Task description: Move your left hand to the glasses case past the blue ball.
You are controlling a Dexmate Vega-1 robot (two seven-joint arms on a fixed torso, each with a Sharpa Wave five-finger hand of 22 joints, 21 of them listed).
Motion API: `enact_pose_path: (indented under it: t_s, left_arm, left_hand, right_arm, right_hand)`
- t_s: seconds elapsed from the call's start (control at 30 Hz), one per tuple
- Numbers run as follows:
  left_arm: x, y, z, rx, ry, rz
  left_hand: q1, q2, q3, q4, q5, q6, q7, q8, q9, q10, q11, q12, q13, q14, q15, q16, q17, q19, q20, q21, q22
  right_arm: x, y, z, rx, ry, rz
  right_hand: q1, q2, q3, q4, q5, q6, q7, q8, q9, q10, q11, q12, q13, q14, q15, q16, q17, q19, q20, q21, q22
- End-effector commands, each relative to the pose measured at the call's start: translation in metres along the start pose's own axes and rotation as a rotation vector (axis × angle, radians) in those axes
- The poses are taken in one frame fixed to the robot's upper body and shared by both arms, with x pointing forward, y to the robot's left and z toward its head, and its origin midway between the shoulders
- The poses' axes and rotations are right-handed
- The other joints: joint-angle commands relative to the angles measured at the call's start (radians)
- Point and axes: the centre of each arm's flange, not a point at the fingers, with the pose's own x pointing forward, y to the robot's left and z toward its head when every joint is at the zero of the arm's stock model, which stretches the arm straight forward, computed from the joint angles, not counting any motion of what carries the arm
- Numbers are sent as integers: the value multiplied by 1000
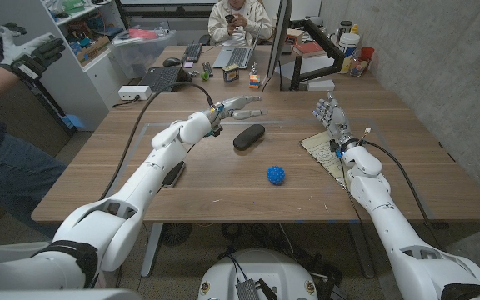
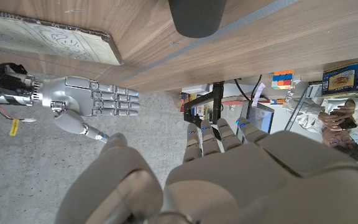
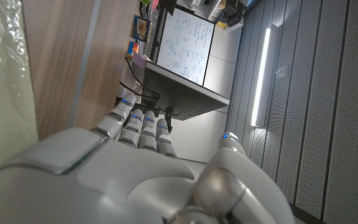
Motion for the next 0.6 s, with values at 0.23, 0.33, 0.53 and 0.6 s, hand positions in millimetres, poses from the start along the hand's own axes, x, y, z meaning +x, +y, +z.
enact_pose_path:
  t_s: [0.23,0.33,0.53,0.6]
  left_arm:
    - [7,-19,0,5,-3,-62]
    - [8,-21,1,8,-6,-70]
    - [9,-24,3,10,-9,-77]
    - [9,-25,2,11,-6,-81]
  left_hand:
    - [10,1,-7,0,8,2,0,1,5,3,-3,2,2,3,-2,5,3,-6,2,2,6]
    - [10,1,-7,0,8,3,0,1,5,4,-2,2,2,4,-2,5,3,-5,4,2,6]
    - [11,1,-8,0,8,2,-2,0,5,5,-3,2,3,6,-1,6,3,-5,4,2,6]
    - [12,2,-9,-1,8,1,-3,0,5,5,-4,2,3,6,-1,5,3,-4,3,3,6]
  right_arm:
    - [-2,-3,0,-5,3,-10]
    - [-2,-4,0,-4,5,-13]
    - [-3,-4,0,-8,7,-17]
    - [-3,-4,0,-9,7,-17]
  right_hand:
    - [5,9,-2,-2,6,0,-2,-1,2,8,6,-4,4,9,0,-1,6,0,5,0,5]
    - [5,9,-2,-2,6,0,-2,-1,2,8,6,-3,4,9,0,-1,6,-1,6,0,5]
    - [5,10,-2,-2,6,0,-2,-1,2,7,6,-4,4,8,-1,-1,6,-1,6,0,5]
    - [5,10,-2,-2,6,0,-2,-1,2,7,6,-4,4,8,0,-1,6,-1,5,0,5]
